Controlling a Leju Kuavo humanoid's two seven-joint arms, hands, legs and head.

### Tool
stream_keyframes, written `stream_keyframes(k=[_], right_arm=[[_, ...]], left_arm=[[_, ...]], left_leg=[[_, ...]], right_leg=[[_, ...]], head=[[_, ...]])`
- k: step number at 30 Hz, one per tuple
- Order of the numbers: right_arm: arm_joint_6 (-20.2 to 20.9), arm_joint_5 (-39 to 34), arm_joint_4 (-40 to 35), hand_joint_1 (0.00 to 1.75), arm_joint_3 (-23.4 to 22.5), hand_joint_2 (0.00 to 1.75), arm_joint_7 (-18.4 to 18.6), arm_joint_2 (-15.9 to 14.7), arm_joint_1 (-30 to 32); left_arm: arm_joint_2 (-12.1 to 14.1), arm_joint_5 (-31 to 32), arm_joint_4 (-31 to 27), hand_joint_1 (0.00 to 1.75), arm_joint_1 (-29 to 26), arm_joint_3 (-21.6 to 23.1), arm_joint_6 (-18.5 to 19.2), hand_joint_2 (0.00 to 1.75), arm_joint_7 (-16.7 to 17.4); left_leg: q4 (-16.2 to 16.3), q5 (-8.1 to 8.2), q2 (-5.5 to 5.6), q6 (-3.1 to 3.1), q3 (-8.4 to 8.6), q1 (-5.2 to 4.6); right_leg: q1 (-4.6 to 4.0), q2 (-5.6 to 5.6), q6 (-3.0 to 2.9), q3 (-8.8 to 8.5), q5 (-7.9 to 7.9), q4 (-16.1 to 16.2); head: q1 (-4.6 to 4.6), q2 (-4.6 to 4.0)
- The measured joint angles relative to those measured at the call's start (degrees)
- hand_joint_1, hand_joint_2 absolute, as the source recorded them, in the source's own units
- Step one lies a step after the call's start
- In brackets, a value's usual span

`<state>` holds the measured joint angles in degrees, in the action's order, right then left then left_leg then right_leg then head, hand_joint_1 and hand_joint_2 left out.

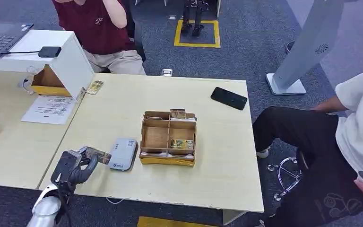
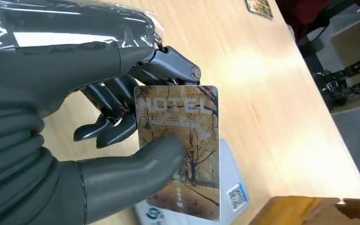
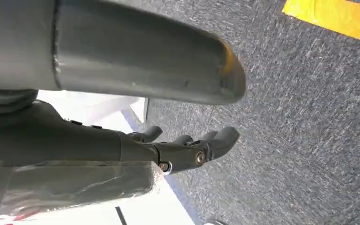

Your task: Pass the card to the sensor for recognition and then transmit it.

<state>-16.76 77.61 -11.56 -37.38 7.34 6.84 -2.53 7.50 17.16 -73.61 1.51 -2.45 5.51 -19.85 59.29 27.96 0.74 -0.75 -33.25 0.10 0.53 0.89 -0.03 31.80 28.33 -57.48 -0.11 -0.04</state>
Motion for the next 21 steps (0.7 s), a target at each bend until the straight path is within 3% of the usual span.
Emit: stream_keyframes(k=[4, 12, 21], right_arm=[[0.0, 0.4, 0.0, 0.00, -0.3, 0.00, 0.0, 0.2, -0.1], [-0.4, 1.0, 0.0, 0.00, -0.5, 0.00, -0.5, 0.2, -0.1], [-0.2, 2.0, 0.0, 0.00, -1.1, 0.00, 0.1, 0.3, -0.1]], left_arm=[[0.1, 1.1, -0.4, 1.75, -1.2, 0.2, -0.2, 1.75, -0.2], [-1.3, 5.9, -0.2, 1.75, -0.8, 1.1, -4.1, 1.75, 0.6], [-3.0, 3.3, 0.5, 1.75, 1.2, 1.1, -5.8, 1.75, 0.6]], left_leg=[[0.0, 0.00, 0.02, 0.00, 0.00, 0.00], [0.0, 0.00, 0.02, 0.00, 0.00, 0.00], [0.0, 0.00, 0.03, 0.00, 0.00, 0.00]], right_leg=[[0.00, -0.02, 0.00, -0.02, 0.00, 0.0], [0.00, -0.02, 0.00, -0.01, 0.00, 0.0], [0.00, -0.06, 0.00, -0.02, 0.00, 0.0]], head=[[0.00, 0.00], [-0.02, 0.00], [0.00, 0.00]])
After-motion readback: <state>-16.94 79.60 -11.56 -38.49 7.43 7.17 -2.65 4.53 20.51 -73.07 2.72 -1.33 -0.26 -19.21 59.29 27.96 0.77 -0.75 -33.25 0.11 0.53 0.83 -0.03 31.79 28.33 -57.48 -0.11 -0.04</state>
